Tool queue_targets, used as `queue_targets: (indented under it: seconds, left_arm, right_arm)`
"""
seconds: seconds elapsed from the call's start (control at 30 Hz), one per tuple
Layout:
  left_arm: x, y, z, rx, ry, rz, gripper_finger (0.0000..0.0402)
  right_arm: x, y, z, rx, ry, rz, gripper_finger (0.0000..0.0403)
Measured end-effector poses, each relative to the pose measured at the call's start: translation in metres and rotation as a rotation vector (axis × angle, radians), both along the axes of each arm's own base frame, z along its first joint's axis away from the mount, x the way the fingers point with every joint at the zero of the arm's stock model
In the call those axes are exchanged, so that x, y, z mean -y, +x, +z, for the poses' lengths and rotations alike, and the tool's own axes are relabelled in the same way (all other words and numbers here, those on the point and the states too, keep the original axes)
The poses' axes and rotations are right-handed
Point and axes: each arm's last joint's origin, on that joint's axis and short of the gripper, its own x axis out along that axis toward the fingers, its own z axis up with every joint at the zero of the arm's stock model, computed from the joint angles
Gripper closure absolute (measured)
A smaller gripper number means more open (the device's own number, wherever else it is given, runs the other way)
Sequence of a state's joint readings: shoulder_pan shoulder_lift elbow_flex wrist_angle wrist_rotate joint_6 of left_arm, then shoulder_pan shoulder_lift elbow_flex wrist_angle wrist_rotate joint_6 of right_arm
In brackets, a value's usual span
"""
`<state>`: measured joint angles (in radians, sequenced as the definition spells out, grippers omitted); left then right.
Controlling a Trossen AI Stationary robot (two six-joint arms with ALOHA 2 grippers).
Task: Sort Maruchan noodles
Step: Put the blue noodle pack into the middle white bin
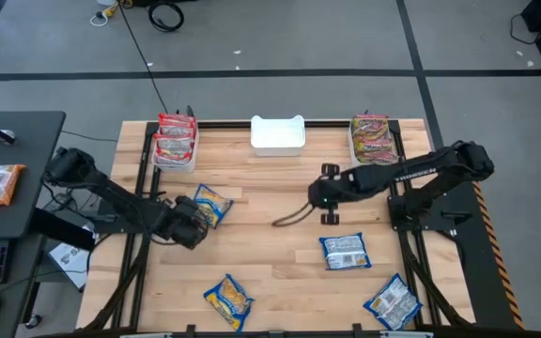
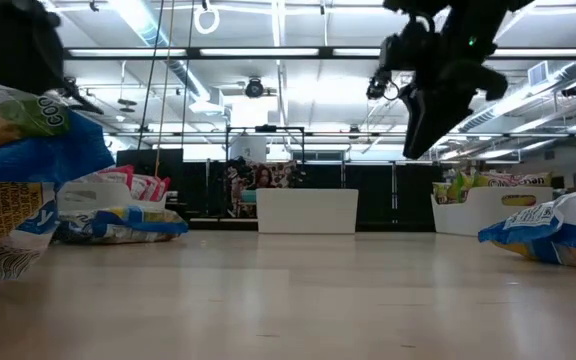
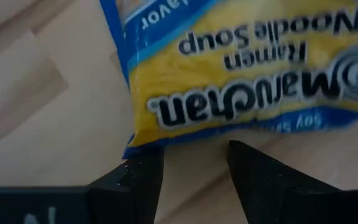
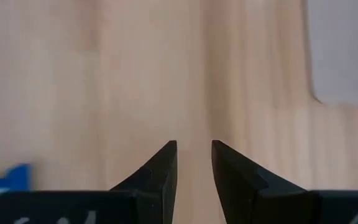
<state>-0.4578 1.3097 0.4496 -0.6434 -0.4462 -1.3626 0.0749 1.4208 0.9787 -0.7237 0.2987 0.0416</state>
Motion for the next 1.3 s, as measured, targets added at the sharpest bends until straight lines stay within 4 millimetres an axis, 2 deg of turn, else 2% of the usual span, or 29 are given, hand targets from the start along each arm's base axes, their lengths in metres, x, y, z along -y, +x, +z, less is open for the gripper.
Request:
queue_targets:
  seconds: [0.2,0.4,0.57,0.7,0.87,1.03,1.17,1.3]
  left_arm:
    - [-0.017,0.017,-0.003,0.052,0.095,-0.052,0.0214]
    - [-0.039,0.047,-0.002,0.144,0.159,-0.186,0.0214]
    - [-0.054,0.07,-0.01,0.191,0.252,-0.279,0.0214]
    - [-0.06,0.089,-0.02,0.237,0.324,-0.352,0.0214]
    - [-0.059,0.119,-0.026,0.234,0.389,-0.422,0.0214]
    - [-0.057,0.154,-0.026,0.186,0.457,-0.544,0.0214]
    - [-0.06,0.18,-0.019,0.184,0.485,-0.634,0.0214]
    - [-0.064,0.199,-0.008,0.241,0.464,-0.722,0.0214]
  right_arm:
    - [-0.025,0.004,0.003,0.065,0.085,0.117,0.0298]
    - [-0.032,0.01,0.007,0.123,0.02,0.23,0.0298]
    - [-0.025,0.022,0.016,0.264,-0.118,0.168,0.0298]
    - [-0.004,0.031,0.015,0.302,-0.176,0.062,0.0298]
    - [0.023,0.046,-0.017,0.191,-0.163,0.0,0.0298]
    - [0.036,0.059,-0.059,0.054,-0.178,0.018,0.0298]
    - [0.04,0.063,-0.083,-0.032,-0.169,0.055,0.0298]
    - [0.029,0.06,-0.092,-0.089,-0.004,0.126,0.0298]
